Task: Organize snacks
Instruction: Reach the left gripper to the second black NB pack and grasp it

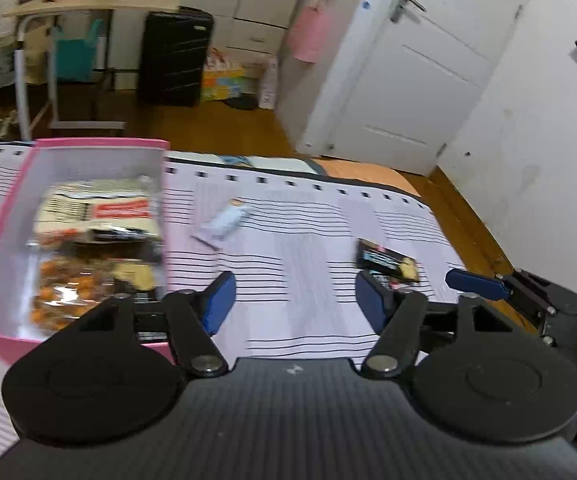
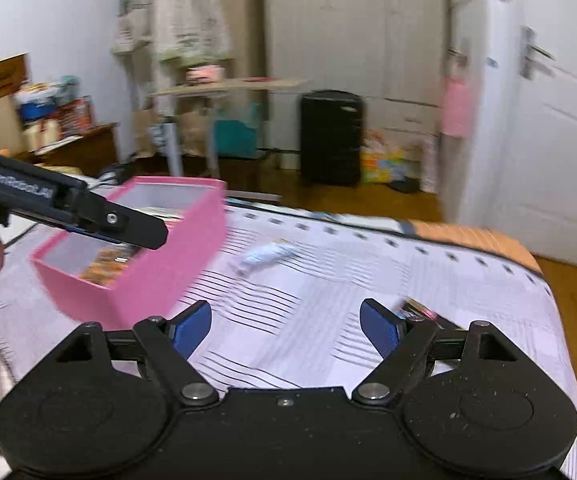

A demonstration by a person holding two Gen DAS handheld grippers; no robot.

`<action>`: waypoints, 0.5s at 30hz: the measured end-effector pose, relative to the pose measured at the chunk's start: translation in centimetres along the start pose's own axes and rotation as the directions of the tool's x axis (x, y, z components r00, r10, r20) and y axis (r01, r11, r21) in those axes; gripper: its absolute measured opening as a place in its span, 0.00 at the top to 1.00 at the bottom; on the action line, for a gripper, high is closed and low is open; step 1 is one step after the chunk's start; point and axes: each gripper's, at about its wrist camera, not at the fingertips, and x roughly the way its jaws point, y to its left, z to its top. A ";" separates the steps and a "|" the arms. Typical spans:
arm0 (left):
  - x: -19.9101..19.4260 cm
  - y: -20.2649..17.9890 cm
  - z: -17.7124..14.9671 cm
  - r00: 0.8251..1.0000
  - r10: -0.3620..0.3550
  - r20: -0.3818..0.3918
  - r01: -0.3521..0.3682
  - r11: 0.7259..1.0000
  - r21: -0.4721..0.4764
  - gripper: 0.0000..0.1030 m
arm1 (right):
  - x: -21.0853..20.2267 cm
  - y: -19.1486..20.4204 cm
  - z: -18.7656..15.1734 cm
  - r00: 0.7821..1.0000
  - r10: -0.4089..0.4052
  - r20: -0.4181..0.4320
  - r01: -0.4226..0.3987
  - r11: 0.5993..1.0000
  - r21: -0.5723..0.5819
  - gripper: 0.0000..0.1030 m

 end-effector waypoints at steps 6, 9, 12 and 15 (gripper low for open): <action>6.4 -3.8 -0.8 0.996 -0.078 -0.044 0.081 0.995 0.058 0.32 | 3.7 -2.9 -3.5 0.993 -0.112 0.022 0.112 0.994 0.010 0.18; 8.9 -5.5 -1.2 0.993 -0.115 -0.039 0.118 0.990 0.075 0.27 | 5.3 -4.2 -5.1 0.989 -0.128 0.073 0.126 0.991 0.038 0.18; 11.6 -6.8 -1.7 0.990 -0.133 -0.054 0.137 0.987 0.082 0.27 | 7.1 -5.6 -7.0 0.979 -0.172 0.107 0.161 0.981 0.108 0.19; 14.5 -7.8 -2.2 0.984 -0.150 -0.093 0.157 0.984 0.082 0.27 | 8.4 -6.2 -8.3 0.971 -0.223 0.087 0.212 0.970 0.120 0.19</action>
